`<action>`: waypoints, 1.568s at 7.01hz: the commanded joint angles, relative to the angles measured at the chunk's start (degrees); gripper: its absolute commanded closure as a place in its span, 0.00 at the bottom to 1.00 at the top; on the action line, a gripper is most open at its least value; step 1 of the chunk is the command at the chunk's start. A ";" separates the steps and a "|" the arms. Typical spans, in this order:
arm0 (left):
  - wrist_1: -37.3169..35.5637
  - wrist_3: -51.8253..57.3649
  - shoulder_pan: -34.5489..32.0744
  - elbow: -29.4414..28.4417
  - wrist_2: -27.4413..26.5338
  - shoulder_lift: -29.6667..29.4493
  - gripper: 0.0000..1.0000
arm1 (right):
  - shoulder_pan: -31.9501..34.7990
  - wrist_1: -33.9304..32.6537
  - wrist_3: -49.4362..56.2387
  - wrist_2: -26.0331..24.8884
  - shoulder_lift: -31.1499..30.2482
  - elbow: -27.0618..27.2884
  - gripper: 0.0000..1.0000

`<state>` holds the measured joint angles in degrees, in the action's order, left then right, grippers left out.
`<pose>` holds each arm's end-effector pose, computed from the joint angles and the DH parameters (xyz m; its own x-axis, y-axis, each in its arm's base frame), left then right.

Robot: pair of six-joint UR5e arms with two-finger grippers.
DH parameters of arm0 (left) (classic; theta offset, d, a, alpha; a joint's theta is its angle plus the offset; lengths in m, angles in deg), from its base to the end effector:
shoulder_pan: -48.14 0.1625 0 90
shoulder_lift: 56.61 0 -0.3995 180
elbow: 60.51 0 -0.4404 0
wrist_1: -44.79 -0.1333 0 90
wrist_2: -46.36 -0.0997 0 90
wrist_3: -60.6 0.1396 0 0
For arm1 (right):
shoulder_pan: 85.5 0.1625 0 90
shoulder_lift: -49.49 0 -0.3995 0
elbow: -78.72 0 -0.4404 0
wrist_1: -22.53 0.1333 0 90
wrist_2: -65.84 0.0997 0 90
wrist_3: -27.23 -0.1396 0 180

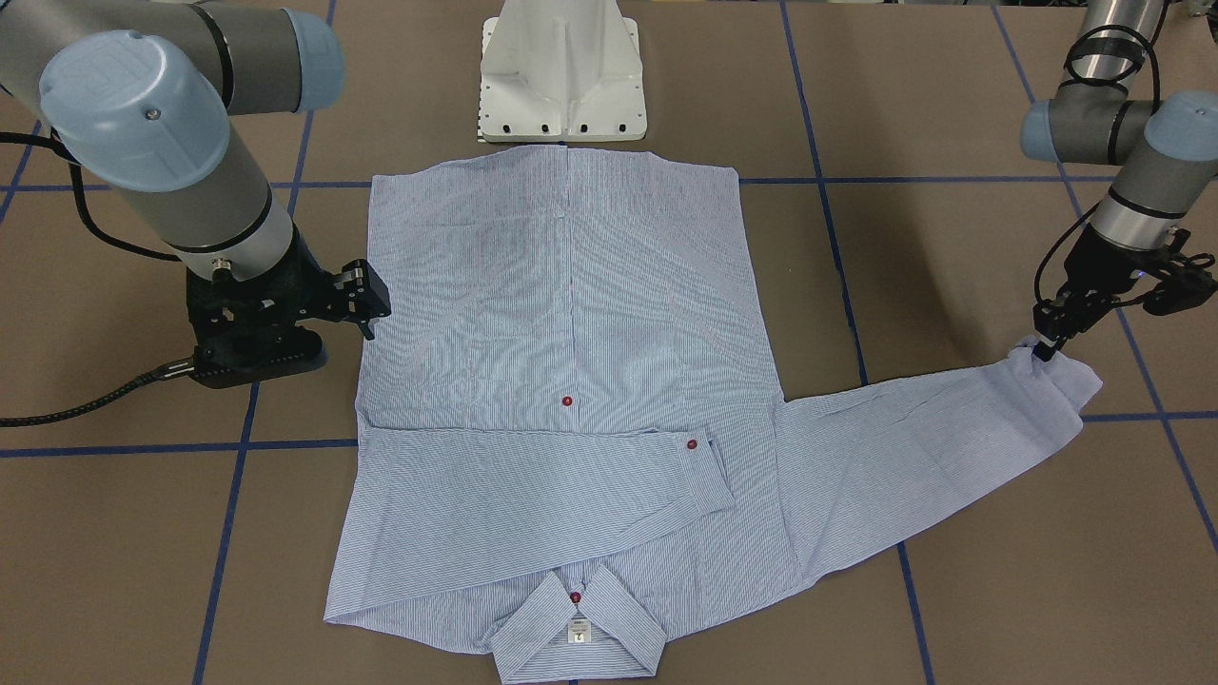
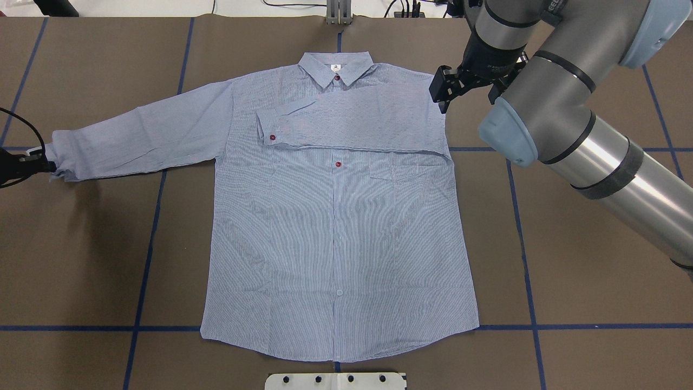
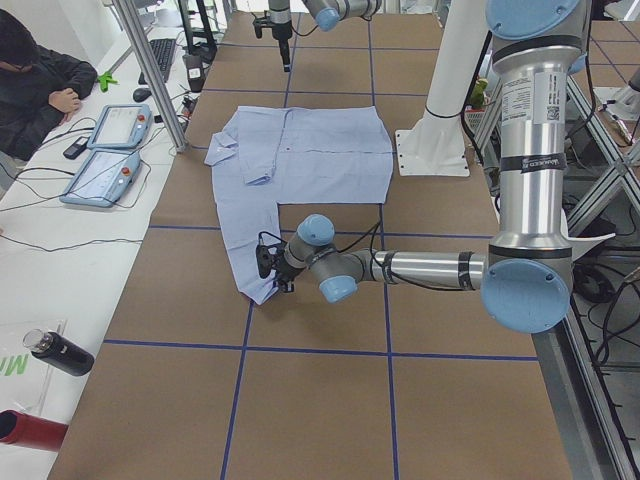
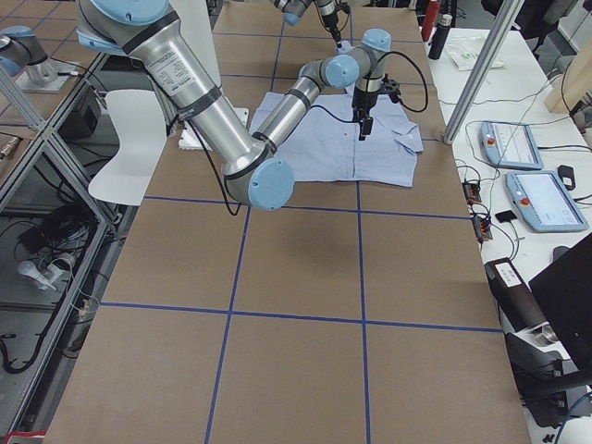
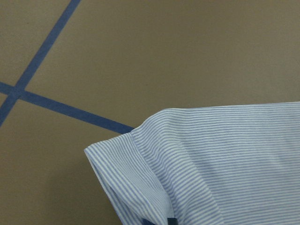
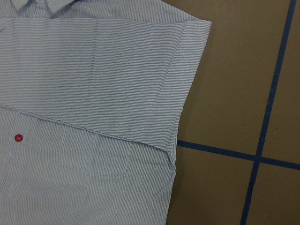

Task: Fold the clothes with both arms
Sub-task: 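Grasp the other sleeve cuff with the left gripper and lift it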

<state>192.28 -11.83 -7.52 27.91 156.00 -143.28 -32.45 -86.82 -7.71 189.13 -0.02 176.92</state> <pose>0.2562 -0.5281 0.5997 0.5161 -0.2514 -0.8188 0.4944 0.8681 0.0450 -0.3720 -0.5889 0.1884 0.7152 -0.1891 0.6729 0.1396 0.9820 0.1276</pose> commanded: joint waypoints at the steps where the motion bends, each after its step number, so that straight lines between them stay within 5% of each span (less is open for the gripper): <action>1: -8.98 0.00 -2.15 6.91 1.80 -2.95 1.00 | 0.91 0.11 0.22 0.01 -0.59 -0.03 0.00; 3: -24.81 -0.70 -3.04 12.21 1.98 -12.42 1.00 | 1.96 0.11 0.40 0.45 -1.38 -0.12 0.00; 7: -41.44 -1.23 0.79 11.17 0.59 -32.10 1.00 | 3.90 0.02 1.27 0.63 -2.87 -0.12 0.00; 11: -42.98 -10.96 6.36 10.12 -0.30 -42.51 1.00 | 5.22 0.11 2.07 1.24 -4.45 -0.03 0.00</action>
<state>149.38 -19.77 -2.26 38.38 155.53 -183.02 -27.60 -86.73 -5.76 190.29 -4.08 176.89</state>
